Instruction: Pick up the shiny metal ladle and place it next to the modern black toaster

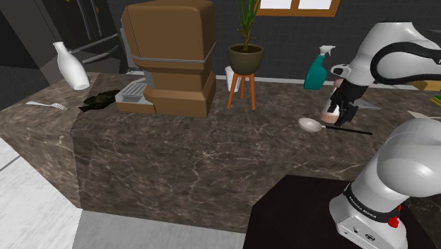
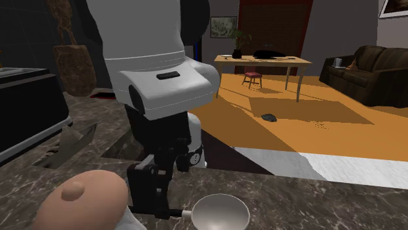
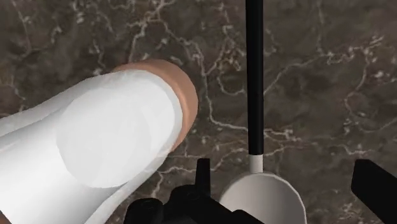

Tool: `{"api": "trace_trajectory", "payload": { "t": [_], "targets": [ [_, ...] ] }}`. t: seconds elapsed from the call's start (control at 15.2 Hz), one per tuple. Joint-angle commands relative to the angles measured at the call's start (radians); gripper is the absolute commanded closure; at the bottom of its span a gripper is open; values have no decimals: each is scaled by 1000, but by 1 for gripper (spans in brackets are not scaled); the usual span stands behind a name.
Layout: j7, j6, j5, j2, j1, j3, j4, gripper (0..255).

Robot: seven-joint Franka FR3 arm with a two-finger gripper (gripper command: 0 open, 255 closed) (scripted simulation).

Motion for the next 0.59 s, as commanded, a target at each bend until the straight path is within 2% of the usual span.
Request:
{"api": "trace_trajectory", "payload": {
  "t": [0.0,0.53],
  "targets": [
    [-68,43,-46,10,-3,-64,-16,0],
    [-58,179,-125,90,-10,-148,-78,0]
  ]
}}
